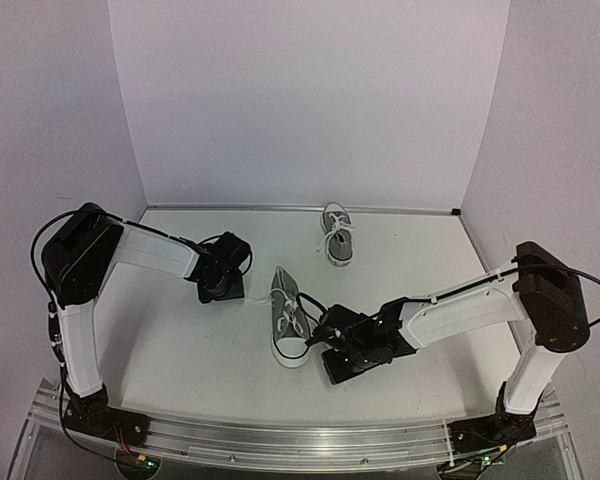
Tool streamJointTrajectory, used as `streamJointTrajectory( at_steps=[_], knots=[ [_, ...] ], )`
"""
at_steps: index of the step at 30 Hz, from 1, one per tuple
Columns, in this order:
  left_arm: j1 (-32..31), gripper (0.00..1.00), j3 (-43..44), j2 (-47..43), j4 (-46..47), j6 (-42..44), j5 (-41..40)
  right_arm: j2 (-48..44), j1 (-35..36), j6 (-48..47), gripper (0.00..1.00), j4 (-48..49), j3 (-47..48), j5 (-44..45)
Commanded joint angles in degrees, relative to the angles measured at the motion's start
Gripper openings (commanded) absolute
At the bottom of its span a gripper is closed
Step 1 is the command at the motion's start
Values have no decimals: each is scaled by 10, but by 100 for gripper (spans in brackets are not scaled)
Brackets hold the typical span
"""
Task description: Tie the shoes
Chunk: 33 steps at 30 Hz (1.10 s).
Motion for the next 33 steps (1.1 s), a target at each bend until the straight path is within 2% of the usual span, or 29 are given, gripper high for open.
streamJointTrajectory(
  at_steps=[1, 4, 14, 15, 20, 26, 29, 33],
  knots=[
    [0, 56, 47, 33, -7, 2, 4, 35, 1, -40, 0, -18, 32, -27],
    [-1, 50, 70, 55, -22, 9, 9, 41, 1, -48, 0, -12, 48, -37],
    [7, 2, 83, 71, -44, 24, 24, 35, 1, -67, 0, -3, 57, -51],
    [8, 0, 82, 67, -44, 26, 23, 31, 1, -67, 0, -1, 55, -52],
    [8, 0, 41, 0, 6, 57, 19, -28, -4, -76, 0, 1, 45, -37],
    [8, 0, -35, -111, 82, 126, 33, -134, -85, -105, 0, 0, 36, -42],
    [8, 0, -79, -154, 129, 147, 55, -128, -116, -133, 0, 0, 53, -49],
    [8, 0, -97, -176, 154, 169, 97, -74, -134, -156, 0, 13, 59, -69]
  ],
)
